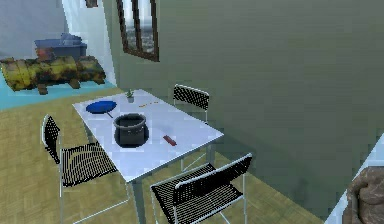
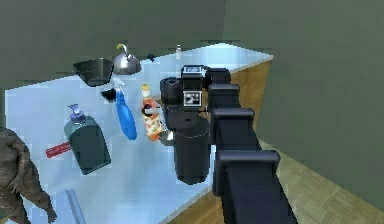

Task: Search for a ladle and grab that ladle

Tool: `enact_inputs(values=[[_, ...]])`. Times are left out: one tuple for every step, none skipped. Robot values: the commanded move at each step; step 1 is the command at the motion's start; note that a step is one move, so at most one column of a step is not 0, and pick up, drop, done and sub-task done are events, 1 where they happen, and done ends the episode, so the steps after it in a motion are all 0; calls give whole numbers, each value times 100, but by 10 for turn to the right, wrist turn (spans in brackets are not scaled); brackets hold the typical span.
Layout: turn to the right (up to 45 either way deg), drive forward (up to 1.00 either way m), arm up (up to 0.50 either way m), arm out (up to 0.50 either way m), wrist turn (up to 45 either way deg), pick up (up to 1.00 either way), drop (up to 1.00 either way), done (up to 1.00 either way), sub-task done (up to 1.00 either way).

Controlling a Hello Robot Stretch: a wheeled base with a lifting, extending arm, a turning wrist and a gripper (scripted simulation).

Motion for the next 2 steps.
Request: enact_inputs(values=[[0,0,-12,0,0,0,0,0,0],[0,0,0,0,0,100,0,0,0]])
